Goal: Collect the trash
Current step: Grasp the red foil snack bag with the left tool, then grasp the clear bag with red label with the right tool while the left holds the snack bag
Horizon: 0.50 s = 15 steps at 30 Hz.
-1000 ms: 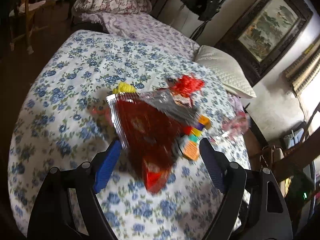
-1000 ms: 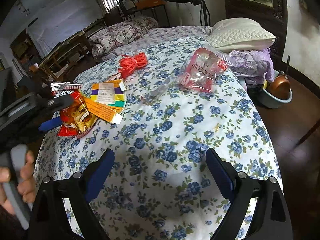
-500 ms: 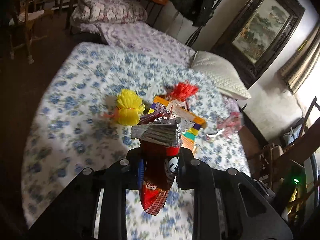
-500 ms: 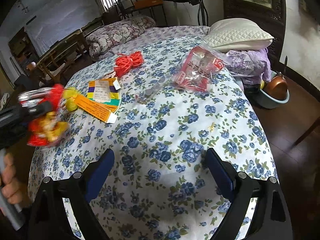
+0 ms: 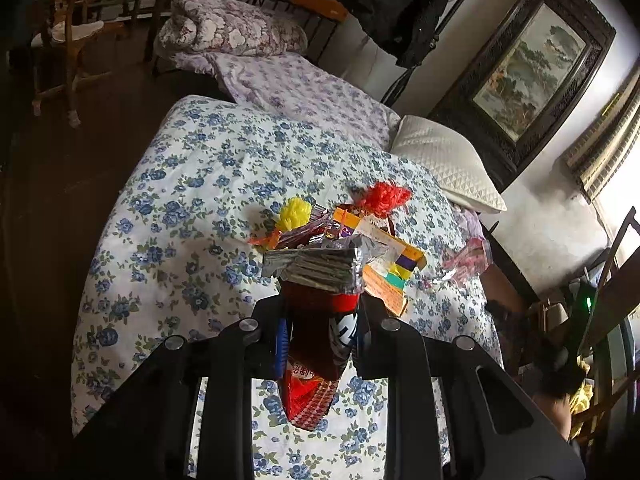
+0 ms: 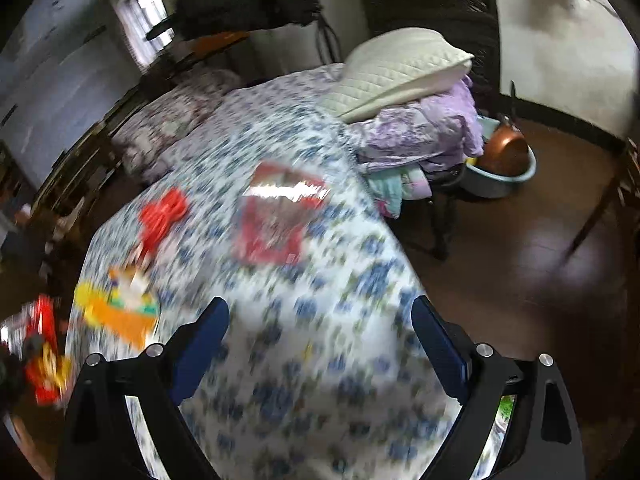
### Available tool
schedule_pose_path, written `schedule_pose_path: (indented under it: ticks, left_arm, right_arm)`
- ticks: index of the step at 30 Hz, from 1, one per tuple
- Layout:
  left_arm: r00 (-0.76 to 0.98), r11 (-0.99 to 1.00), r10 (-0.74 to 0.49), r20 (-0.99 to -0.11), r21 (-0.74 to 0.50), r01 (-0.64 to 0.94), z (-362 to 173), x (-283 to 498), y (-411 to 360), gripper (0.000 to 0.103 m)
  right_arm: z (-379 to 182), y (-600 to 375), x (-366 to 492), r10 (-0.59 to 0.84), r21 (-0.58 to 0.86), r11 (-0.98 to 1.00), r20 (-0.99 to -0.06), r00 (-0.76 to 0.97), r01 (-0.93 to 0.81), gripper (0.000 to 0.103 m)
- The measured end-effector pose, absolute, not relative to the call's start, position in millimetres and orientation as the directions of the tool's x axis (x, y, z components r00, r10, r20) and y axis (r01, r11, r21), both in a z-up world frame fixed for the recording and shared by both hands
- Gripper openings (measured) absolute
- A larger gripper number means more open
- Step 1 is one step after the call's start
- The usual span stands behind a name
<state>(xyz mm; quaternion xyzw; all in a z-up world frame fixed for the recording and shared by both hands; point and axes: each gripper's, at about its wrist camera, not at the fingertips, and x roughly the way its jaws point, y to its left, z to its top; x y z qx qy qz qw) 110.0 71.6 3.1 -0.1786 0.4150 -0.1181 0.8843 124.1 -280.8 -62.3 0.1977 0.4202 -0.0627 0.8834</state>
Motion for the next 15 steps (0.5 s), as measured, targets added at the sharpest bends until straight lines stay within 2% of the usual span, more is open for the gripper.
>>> schedule_pose_path:
  ticks: [5,15]
  left_arm:
    - [0.616,0.906,-0.361,-0.7,-0.421,0.053,-1.2,113.6,73.1,0.025]
    - [0.613,0.926,-0.341,-0.712,-0.368,0.088,-1.7,120.0,58.0,0.025]
  right_arm:
    - [-64.1,-289.1,163.0,0.094,0.345,0.888,-0.782,0.617,0.303,0.091]
    - [-75.9,-260.9,205.1,0.052,0.26,0.925,-0.81,0.584,0.278,0.091]
